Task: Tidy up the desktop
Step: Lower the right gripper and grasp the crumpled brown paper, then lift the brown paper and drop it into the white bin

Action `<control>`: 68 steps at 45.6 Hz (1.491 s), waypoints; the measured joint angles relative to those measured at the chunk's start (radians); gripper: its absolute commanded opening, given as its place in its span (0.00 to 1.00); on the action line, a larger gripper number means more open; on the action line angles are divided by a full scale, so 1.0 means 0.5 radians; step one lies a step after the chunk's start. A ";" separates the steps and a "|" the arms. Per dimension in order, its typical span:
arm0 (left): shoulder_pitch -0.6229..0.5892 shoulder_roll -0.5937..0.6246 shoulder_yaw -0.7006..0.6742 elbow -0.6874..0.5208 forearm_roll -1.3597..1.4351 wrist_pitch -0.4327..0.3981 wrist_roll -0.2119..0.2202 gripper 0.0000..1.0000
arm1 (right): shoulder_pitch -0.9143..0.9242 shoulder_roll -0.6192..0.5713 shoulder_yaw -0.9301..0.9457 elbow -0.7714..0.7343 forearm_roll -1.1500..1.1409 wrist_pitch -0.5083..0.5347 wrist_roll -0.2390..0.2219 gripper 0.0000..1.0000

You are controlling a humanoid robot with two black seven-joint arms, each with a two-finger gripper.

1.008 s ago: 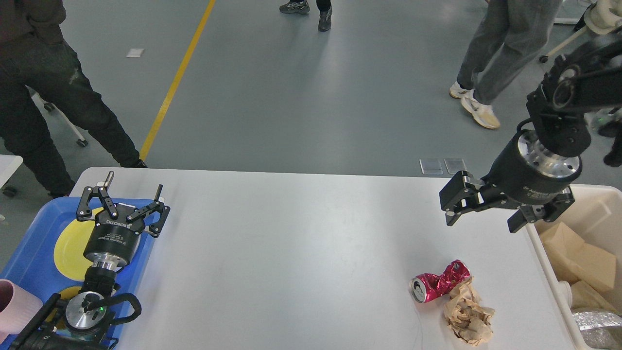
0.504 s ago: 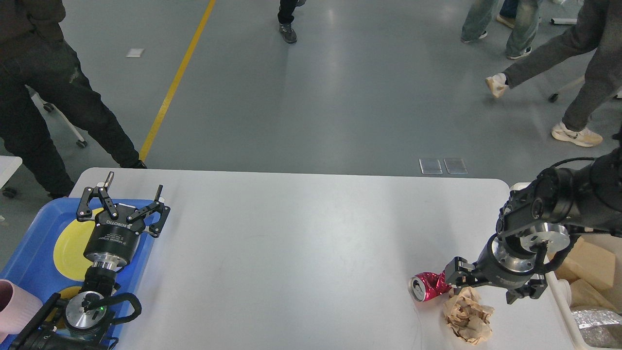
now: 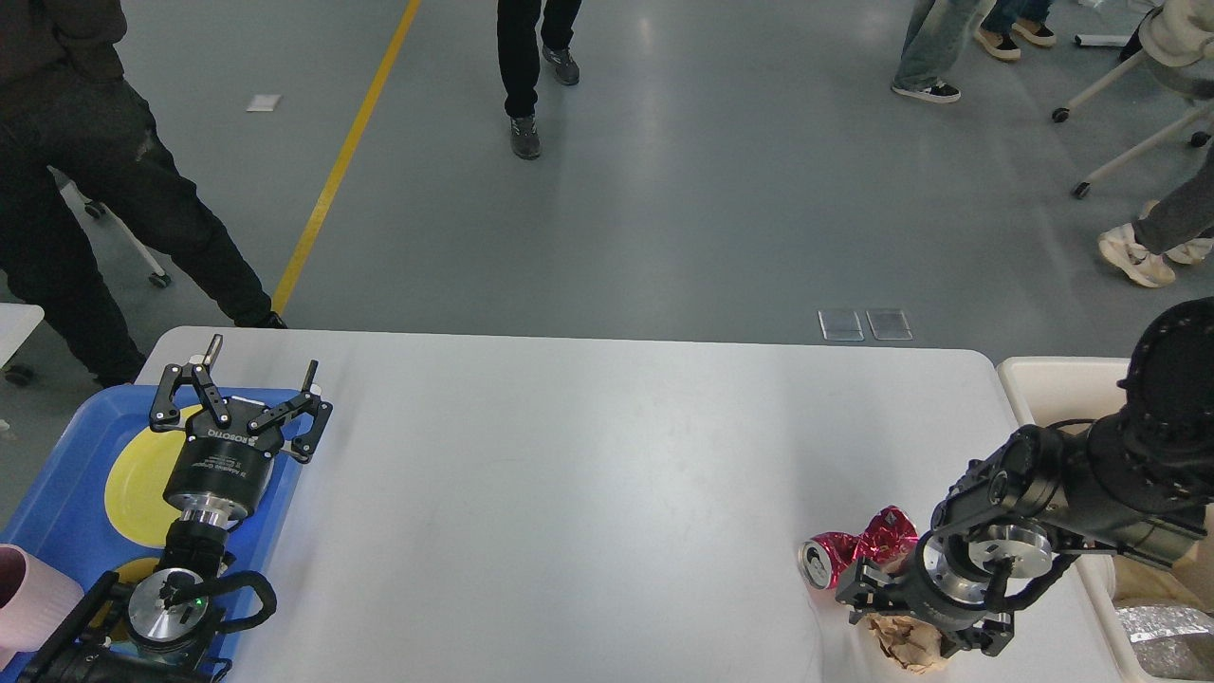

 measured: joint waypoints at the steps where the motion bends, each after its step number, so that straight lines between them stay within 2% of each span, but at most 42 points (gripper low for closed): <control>1: 0.000 0.000 0.000 0.000 0.000 0.000 0.000 0.97 | -0.015 0.000 0.001 -0.021 0.004 -0.006 0.000 1.00; 11: 0.000 0.000 0.000 0.000 0.000 -0.001 0.000 0.97 | -0.084 0.001 0.003 -0.084 0.011 -0.090 0.000 0.99; 14: 0.000 0.000 0.000 0.000 0.000 -0.002 0.000 0.97 | -0.096 0.002 0.003 -0.085 0.010 -0.132 0.000 0.82; 18: 0.000 0.000 0.000 0.000 0.000 -0.002 0.000 0.97 | -0.108 0.005 0.003 -0.086 0.008 -0.175 0.000 0.44; 20: 0.000 0.000 0.000 0.000 0.000 -0.002 0.000 0.97 | -0.115 0.014 0.003 -0.086 0.005 -0.185 0.000 0.28; 25: 0.000 0.000 0.000 0.000 0.001 -0.002 0.000 0.97 | -0.122 0.024 0.001 -0.084 0.003 -0.191 0.000 0.13; 30: 0.000 0.000 0.000 0.000 0.001 -0.002 0.000 0.97 | -0.121 0.020 0.000 -0.081 0.005 -0.189 0.000 0.08; 32: 0.000 0.000 0.000 0.000 0.001 -0.002 0.000 0.97 | -0.116 0.017 0.000 -0.079 0.007 -0.188 0.000 0.01; 51: 0.000 0.000 0.000 0.000 0.002 -0.002 0.000 0.97 | -0.086 -0.054 -0.008 -0.053 0.009 -0.181 -0.002 0.00; 59: 0.000 0.001 0.000 0.000 0.002 -0.002 0.000 0.97 | 0.035 -0.126 -0.031 0.046 0.002 -0.142 -0.035 0.00; 63: 0.000 0.001 0.000 0.000 0.002 -0.002 0.000 0.97 | 0.199 -0.187 -0.056 0.126 -0.003 -0.038 -0.042 0.00; 68: 0.000 0.001 0.000 0.000 0.000 -0.002 0.000 0.97 | 0.489 -0.229 -0.137 0.236 -0.016 0.209 -0.043 0.00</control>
